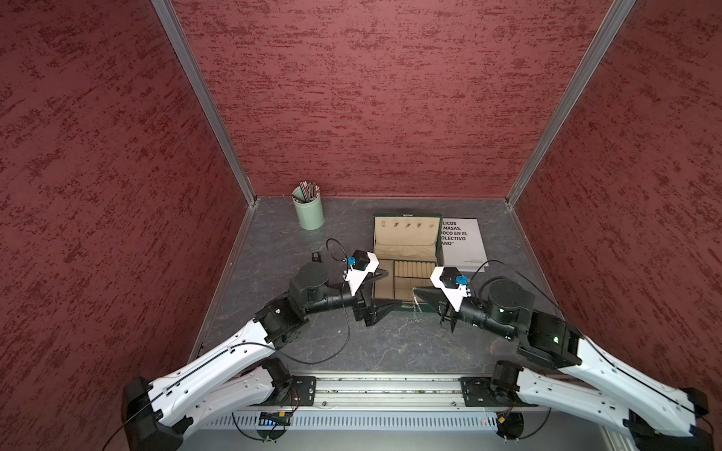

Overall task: Put jewelry chain into jewelry box
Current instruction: Adjust the necklace, then open the fastener on the jewelry box.

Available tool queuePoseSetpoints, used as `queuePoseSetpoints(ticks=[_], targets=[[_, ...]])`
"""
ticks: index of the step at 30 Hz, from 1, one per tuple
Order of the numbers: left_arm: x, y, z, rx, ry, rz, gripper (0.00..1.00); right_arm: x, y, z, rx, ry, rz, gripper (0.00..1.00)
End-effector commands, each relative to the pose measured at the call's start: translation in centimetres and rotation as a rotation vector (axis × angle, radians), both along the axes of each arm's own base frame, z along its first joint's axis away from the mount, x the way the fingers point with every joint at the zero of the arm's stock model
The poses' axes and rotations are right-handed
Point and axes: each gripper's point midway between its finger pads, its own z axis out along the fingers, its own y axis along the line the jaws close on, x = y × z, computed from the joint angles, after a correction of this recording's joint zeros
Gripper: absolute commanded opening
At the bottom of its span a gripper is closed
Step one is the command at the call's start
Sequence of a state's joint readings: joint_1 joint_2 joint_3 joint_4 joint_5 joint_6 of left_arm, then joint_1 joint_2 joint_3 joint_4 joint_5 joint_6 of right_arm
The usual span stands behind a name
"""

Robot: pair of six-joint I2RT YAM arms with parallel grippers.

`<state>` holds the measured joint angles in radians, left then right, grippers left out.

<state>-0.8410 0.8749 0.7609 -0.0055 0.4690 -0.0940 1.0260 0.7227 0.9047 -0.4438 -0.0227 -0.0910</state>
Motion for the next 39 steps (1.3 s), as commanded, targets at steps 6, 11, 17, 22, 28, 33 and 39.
queuePoseSetpoints(ticks=[6,11,17,22,28,33,39], targets=[[0.7,-0.9,0.1,-0.023,-0.013,0.000,1.00,0.4,-1.0,0.2,-0.168,0.057,-0.049,0.00],[2.0,-1.9,-0.6,-0.027,0.041,0.024,1.00,1.0,-1.8,-0.2,-0.281,0.111,-0.101,0.00],[3.9,-1.8,-1.3,-0.067,0.087,0.111,1.00,1.6,-2.7,0.1,-0.385,0.139,-0.151,0.00],[6.0,-0.9,-1.4,-0.098,0.153,0.191,1.00,3.0,-3.5,-0.2,-0.468,0.141,-0.240,0.00],[11.6,1.5,-2.6,-0.105,0.345,0.439,1.00,4.5,-4.4,0.0,-0.463,0.087,-0.339,0.00],[16.8,3.7,-5.6,-0.039,0.587,0.740,1.00,5.6,-5.3,1.2,-0.393,-0.003,-0.412,0.00],[19.0,3.7,-10.4,0.087,0.886,0.961,1.00,6.4,-5.7,1.3,-0.365,-0.055,-0.462,0.00]])
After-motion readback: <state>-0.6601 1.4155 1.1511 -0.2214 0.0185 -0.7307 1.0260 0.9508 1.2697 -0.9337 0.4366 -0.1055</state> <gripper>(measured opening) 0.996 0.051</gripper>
